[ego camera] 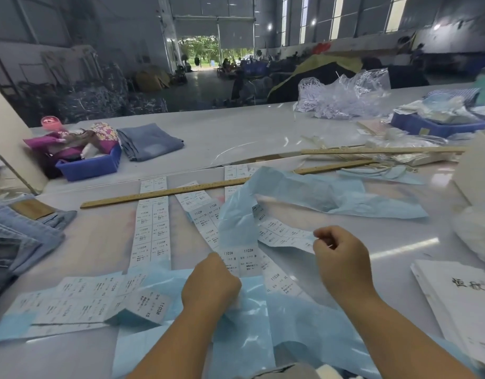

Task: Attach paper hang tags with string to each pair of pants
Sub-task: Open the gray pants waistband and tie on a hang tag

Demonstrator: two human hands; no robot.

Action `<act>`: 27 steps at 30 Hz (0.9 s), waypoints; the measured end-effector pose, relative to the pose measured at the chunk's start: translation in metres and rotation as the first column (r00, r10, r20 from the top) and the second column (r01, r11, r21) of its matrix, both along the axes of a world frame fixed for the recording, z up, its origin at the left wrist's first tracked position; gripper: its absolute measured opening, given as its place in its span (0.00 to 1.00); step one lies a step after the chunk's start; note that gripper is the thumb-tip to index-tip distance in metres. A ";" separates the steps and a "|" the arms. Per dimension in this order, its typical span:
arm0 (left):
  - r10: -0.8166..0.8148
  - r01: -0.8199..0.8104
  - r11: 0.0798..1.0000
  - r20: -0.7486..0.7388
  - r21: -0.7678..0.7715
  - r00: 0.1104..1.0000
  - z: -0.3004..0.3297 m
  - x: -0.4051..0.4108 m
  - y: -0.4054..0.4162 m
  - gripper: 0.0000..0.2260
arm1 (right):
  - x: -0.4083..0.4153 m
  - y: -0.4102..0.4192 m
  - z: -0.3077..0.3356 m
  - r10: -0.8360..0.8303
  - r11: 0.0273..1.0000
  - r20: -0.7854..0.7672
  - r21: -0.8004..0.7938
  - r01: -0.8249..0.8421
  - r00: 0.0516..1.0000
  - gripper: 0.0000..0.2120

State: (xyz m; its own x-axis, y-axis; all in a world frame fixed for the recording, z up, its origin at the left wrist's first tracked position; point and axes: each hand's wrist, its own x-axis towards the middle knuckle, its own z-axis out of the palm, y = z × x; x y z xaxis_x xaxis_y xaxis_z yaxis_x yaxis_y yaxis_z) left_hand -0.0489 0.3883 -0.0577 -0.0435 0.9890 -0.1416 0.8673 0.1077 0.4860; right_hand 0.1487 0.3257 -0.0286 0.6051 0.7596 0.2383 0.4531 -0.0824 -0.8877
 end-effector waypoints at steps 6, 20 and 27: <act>0.010 -0.006 0.998 -0.062 0.055 0.998 -0.005 0.002 0.003 0.25 | 0.002 -0.001 -0.006 -0.005 0.999 -0.014 -0.037 0.005 1.000 0.09; -0.002 0.075 0.997 0.893 -0.036 0.451 0.057 0.003 0.000 0.06 | 0.002 0.000 -0.008 -0.002 0.999 -0.047 -0.044 -0.001 0.999 0.11; -0.131 0.154 0.983 0.964 0.097 0.230 0.102 0.000 -0.014 0.05 | 0.001 -0.004 -0.008 0.030 0.999 -0.088 -0.033 -0.033 0.996 0.10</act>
State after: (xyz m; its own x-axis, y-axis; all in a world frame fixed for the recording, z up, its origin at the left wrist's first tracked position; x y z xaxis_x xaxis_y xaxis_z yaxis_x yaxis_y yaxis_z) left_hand -0.0489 0.3745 0.0440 0.2787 0.9602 0.0186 -0.2509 0.0541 0.9665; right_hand 0.1499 0.3217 -0.0365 0.5982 0.7853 0.1596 0.3770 -0.1001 -0.9208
